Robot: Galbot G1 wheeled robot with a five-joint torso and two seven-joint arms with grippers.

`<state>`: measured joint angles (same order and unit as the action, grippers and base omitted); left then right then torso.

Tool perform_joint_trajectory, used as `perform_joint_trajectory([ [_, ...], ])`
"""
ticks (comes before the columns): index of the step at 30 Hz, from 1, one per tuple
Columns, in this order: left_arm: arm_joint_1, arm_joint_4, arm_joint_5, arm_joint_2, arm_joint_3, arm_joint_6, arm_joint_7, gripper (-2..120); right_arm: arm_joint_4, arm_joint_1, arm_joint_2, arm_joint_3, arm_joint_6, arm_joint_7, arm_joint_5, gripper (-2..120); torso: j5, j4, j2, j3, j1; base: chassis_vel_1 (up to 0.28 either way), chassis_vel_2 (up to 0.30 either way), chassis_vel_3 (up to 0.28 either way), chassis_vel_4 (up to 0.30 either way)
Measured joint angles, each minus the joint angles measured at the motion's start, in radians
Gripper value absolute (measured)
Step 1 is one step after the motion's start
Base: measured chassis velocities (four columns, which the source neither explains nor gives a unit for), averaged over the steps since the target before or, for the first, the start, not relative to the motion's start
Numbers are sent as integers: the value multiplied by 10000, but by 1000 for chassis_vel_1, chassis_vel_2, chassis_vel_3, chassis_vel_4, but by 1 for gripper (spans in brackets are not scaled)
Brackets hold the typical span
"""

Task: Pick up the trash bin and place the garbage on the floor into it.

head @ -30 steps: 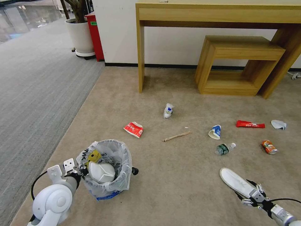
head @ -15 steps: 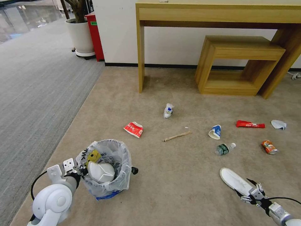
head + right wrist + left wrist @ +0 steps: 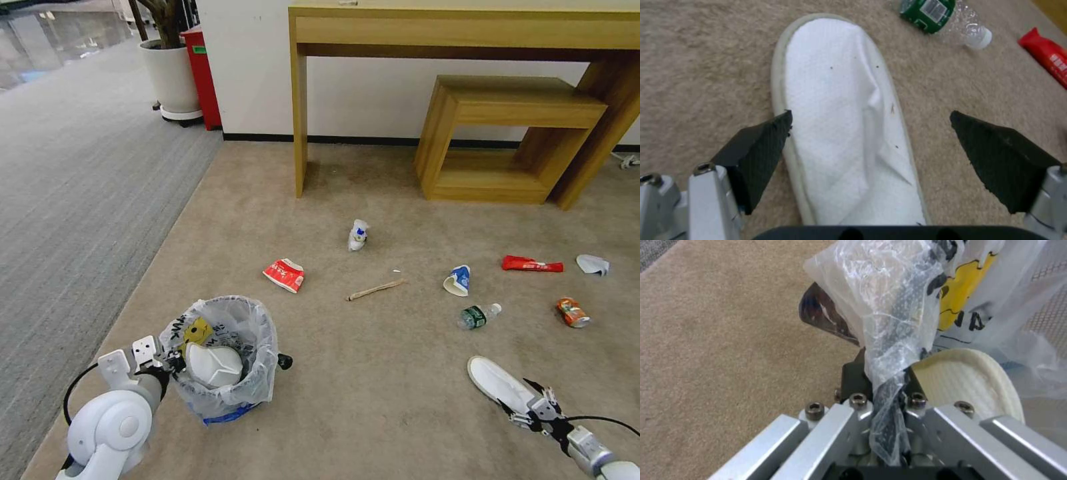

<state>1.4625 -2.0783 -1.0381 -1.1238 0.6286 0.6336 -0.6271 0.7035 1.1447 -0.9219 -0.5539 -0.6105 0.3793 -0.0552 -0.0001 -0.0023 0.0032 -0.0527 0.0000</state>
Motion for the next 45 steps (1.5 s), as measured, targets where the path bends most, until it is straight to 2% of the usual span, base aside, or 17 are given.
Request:
perform_joint_trajectory([
  [26, 39, -3, 1, 9, -13, -50, 29, 0, -450, -397, -159, -1, 12, 18, -31, 89, 0, -1, 0, 1, 0, 0, 0, 0, 0],
  [45, 12, 31, -55, 46, 32, -74, 11, 0, -1471, -1219, -471, 152, -52, 60, -397, 89, 0, 0, 0, 0, 0, 0, 0, 0, 0],
])
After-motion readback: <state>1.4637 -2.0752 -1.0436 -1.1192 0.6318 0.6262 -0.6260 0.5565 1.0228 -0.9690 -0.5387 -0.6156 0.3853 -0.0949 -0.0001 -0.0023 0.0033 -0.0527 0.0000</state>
